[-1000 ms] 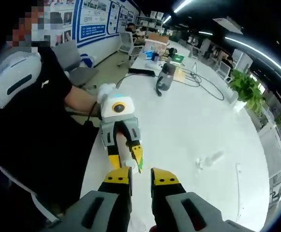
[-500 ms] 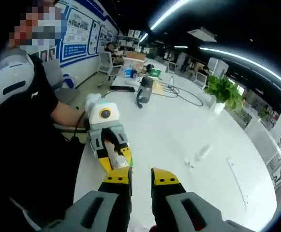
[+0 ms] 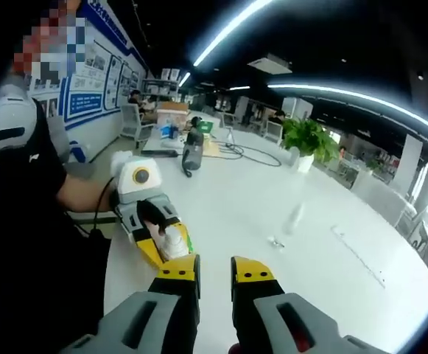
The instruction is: Clamp pump bottle remove cover press pump head put on cover
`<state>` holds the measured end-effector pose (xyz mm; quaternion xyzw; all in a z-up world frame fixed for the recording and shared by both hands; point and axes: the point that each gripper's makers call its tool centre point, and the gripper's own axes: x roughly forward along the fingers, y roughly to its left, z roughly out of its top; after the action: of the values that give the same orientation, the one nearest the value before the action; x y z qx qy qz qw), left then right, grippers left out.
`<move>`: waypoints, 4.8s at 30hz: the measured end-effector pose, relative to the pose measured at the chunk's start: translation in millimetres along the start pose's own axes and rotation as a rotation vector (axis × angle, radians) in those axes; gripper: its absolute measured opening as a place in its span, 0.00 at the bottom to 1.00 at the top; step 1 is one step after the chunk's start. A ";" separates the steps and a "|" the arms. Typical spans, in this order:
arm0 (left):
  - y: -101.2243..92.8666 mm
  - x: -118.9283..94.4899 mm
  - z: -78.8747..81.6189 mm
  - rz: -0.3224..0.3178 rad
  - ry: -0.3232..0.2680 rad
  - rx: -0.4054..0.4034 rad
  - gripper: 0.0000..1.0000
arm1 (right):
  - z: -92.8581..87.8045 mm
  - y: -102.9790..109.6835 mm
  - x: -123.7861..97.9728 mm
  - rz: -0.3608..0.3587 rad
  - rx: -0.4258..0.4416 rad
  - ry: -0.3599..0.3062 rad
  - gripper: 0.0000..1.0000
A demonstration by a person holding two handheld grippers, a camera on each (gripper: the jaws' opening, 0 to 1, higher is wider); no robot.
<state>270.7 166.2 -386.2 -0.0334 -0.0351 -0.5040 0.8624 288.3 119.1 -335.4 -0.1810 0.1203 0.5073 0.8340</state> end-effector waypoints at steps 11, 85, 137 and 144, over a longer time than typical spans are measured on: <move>-1.0 0.1 0.0 0.002 0.001 0.001 0.12 | -13.3 -23.5 -10.0 -0.282 0.119 -0.111 0.13; 2.4 0.0 -4.3 0.029 0.018 0.006 0.12 | -132.7 -23.4 -50.8 -0.810 0.345 -0.084 0.13; 5.1 0.4 -4.7 0.097 0.032 0.061 0.12 | 43.1 38.8 -19.7 -0.511 0.275 -0.437 0.12; 4.8 1.3 -4.3 0.108 0.035 0.067 0.12 | 47.8 43.6 -4.0 -0.483 0.228 -0.410 0.12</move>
<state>275.7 167.1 -390.5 0.0024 -0.0352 -0.4558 0.8894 248.5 154.5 -298.5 -0.0039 -0.0406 0.3042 0.9517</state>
